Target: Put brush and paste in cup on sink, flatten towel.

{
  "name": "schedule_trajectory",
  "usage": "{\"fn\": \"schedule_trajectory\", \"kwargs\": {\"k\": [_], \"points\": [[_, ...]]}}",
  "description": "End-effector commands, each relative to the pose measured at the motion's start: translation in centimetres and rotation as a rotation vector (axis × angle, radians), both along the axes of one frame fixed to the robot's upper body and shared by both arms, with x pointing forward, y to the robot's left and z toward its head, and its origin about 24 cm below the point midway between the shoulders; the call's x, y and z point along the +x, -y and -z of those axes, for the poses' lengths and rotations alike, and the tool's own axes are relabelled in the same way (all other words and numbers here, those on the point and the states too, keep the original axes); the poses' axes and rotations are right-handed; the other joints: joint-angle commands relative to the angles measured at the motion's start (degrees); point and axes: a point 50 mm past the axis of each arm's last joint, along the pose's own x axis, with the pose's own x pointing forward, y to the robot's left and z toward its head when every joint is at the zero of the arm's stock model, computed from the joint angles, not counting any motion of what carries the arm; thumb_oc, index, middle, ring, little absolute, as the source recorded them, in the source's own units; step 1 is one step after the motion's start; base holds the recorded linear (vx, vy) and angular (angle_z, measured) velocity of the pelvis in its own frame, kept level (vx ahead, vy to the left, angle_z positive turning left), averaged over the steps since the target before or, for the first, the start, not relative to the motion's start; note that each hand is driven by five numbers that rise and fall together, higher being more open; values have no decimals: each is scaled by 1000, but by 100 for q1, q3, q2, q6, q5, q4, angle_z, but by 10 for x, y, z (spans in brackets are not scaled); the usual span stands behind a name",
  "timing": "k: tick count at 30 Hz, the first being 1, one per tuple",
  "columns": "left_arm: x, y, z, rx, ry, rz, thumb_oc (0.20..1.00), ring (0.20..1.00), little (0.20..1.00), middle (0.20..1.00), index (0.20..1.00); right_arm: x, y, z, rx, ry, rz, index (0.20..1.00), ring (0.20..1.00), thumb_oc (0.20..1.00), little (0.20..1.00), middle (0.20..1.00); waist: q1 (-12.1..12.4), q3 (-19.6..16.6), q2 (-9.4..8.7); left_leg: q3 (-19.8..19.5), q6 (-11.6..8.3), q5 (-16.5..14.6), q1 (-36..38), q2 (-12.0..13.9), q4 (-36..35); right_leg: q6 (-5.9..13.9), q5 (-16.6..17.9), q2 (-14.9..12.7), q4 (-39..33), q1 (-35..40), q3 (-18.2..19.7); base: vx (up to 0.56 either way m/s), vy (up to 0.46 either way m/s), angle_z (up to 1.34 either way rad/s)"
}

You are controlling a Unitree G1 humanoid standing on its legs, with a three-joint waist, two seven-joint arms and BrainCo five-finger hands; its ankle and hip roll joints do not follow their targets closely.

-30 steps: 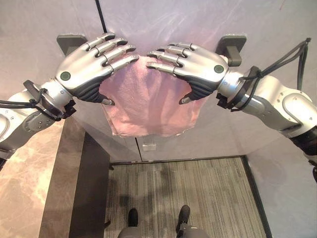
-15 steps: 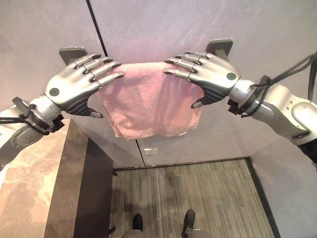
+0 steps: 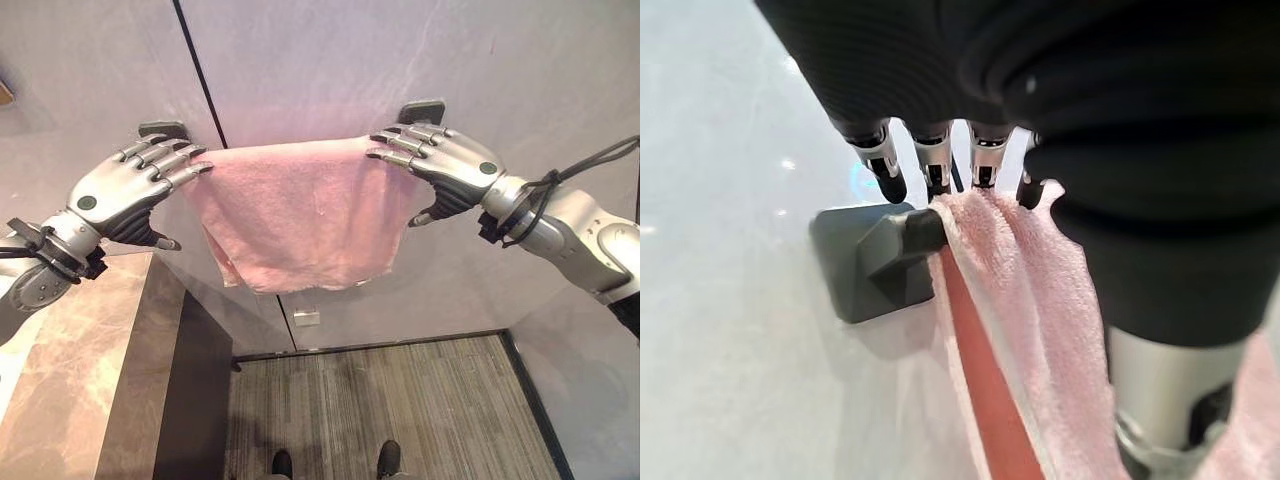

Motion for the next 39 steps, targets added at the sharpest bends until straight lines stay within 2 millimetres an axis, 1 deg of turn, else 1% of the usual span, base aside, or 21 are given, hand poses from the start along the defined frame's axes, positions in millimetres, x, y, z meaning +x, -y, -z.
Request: {"fn": "schedule_trajectory", "kwargs": {"k": [1, 10, 13, 14, 15, 17, 19, 20, 21, 22, 23, 26, 29, 30, 33, 34, 35, 36, 37, 38, 39], "points": [[1, -60, 25, -22, -118, -332, 1000, 1000, 1000, 1000, 1000, 11, 35, 6, -33, -49, 182, 1000, 1000, 1000, 1000, 1000, 101, 48, -320, 266, 18, 105, 39, -55, 1, 577, -254, -264, -8, 346, 95, 0, 0, 0], [5, -67, 31, -145, -86, -376, 1000, 1000, 1000, 1000, 1000, 16, 35, 7, -7, -36, 203, 1000, 1000, 1000, 1000, 1000, 76, 71, -283, 260, 11, 128, -4, -47, 1, 571, -240, -270, -8, 324, 91, 0, 0, 0], [6, -67, 41, -276, -61, -379, 1000, 1000, 1000, 1000, 1000, 19, 36, 11, 34, -32, 217, 1000, 1000, 1000, 1000, 1000, 68, 26, -269, 255, 19, 111, 37, -57, 1, 556, -260, -279, -8, 380, 81, 0, 0, 0], [6, -65, 43, -349, -34, -369, 1000, 1000, 1000, 1000, 1000, 20, 36, 13, 72, -24, 224, 1000, 1000, 1000, 1000, 1000, 70, 12, -267, 255, 23, 107, 51, -56, 1, 550, -267, -282, -8, 401, 69, 0, 0, 0], [7, -64, 50, -469, 4, -367, 1000, 1000, 1000, 1000, 1000, 22, 38, 17, 181, -13, 232, 1000, 1000, 1000, 1000, 1000, 52, -10, -263, 241, 29, 98, 77, -57, 1, 533, -283, -283, -8, 442, 65, 0, 0, 0], [7, -64, 50, -467, 3, -366, 1000, 1000, 1000, 1000, 1000, 21, 38, 18, 183, -14, 233, 1000, 1000, 1000, 1000, 1000, 58, -11, -271, 238, 29, 96, 83, -56, 1, 533, -285, -283, -8, 450, 62, 0, 0, 0], [9, -59, 63, -688, 42, -350, 1000, 1000, 1000, 1000, 1000, 26, 40, 29, 462, -55, 242, 1000, 1000, 1000, 1000, 1000, 44, -33, -257, 209, 38, 56, 156, -46, 1, 503, -336, -267, -8, 546, 52, 0, 0, 0], [12, -54, 70, -804, 63, -335, 1000, 1000, 1000, 1000, 1000, 29, 42, 39, 654, -77, 247, 1000, 1000, 1000, 1000, 1000, 33, -49, -258, 198, 47, 57, 169, -53, 1, 488, -345, -266, -8, 567, 49, -25, -5, 3], [15, -49, 73, -911, 88, -315, 1000, 1000, 1000, 1000, 1000, 30, 37, 47, 747, -104, 229, 1000, 1000, 1000, 1000, 1000, 35, -71, -273, 175, 53, 84, 157, -64, 1, 463, -341, -272, -8, 571, 46, -63, -27, 9], [20, -31, 77, -1126, 144, -237, 1000, 1000, 1000, 1000, 1000, 29, 31, 57, 994, -132, 194, 1000, 1000, 1000, 1000, 1000, 33, -133, -273, 107, 40, 105, 164, -54, 1, 403, -378, -261, -8, 649, -1, -58, -38, 14], [24, -23, 78, -1180, 158, -208, 1000, 1000, 1000, 1000, 1000, 29, 27, 62, 1091, -153, 175, 1000, 1000, 1000, 1000, 1000, 32, -147, -265, 82, 28, 89, 192, -43, 1, 384, -414, -249, -8, 704, -27, -60, -38, 20], [23, -5, 72, -1292, 219, -107, 1000, 1000, 1000, 1000, 1000, 21, 19, 66, 1283, -148, 95, 1000, 1000, 1000, 1000, 1000, 42, -224, -269, -28, 20, 149, 183, -54, 1, 327, -436, -242, -8, 791, -122, -49, -27, 20], [19, 2, 69, -1336, 258, -63, 1000, 1000, 1000, 1000, 1000, 16, 17, 69, 1354, -137, 66, 1000, 1000, 1000, 1000, 1000, 42, -258, -268, -71, 15, 156, 210, -53, 1, 308, -451, -242, -8, 847, -173, -22, -15, 13], [14, 7, 71, -1397, 275, -34, 1000, 1000, 1000, 1000, 1000, 12, 17, 72, 1398, -133, 53, 1000, 1000, 1000, 1000, 1000, 42, -275, -263, -87, 15, 154, 225, -57, 1, 296, -463, -243, -8, 874, -195, -19, -11, 13], [-2, 13, 91, -1549, 252, -20, 1000, 1000, 1000, 1000, 1000, -2, 23, 97, 1545, -169, 80, 1000, 1000, 1000, 1000, 1000, 28, -295, -255, -122, 19, 149, 262, -65, 1, 270, -482, -243, -8, 935, -235, -13, -1, 16], [-15, 13, 107, -1598, 213, -43, 1000, 1000, 1000, 1000, 1000, -14, 32, 116, 1570, -206, 129, 1000, 1000, 1000, 1000, 1000, 17, -315, -256, -135, 20, 148, 269, -62, 1, 260, -490, -248, -8, 954, -252, -3, 3, 10], [-18, 17, 114, -1639, 187, -44, 1000, 1000, 1000, 1000, 1000, -19, 33, 126, 1605, -232, 149, 1000, 1000, 1000, 1000, 1000, 3, -301, -260, -132, 19, 153, 269, -59, 1, 254, -487, -250, -8, 961, -258, 2, 2, 9], [-19, 18, 116, -1640, 182, -46, 1000, 1000, 1000, 1000, 1000, -20, 34, 128, 1604, -235, 153, 1000, 1000, 1000, 1000, 1000, 5, -323, -256, -135, 18, 152, 270, -59, 1, 254, -489, -250, -8, 965, -261, -8, -5, 6], [-28, 21, 136, -1692, 104, -93, 1000, 1000, 1000, 1000, 1000, -33, 41, 157, 1697, -309, 230, 1000, 1000, 1000, 1000, 1000, -20, -290, -256, -138, 21, 160, 273, -58, 1, 241, -481, -250, -8, 978, -282, 0, 0, 0], [-32, 24, 147, -1730, 60, -110, 1000, 1000, 1000, 1000, 1000, -40, 42, 171, 1721, -355, 267, 1000, 1000, 1000, 1000, 1000, -31, -287, -257, -145, 20, 166, 270, -58, 1, 237, -480, -247, -8, 983, -293, 0, 0, 0], [-33, 24, 147, -1731, 56, -111, 1000, 1000, 1000, 1000, 1000, -40, 43, 171, 1721, -357, 269, 1000, 1000, 1000, 1000, 1000, -32, -302, -255, -148, 19, 165, 272, -57, 1, 237, -481, -247, -8, 986, -296, 0, 0, 0]]}}
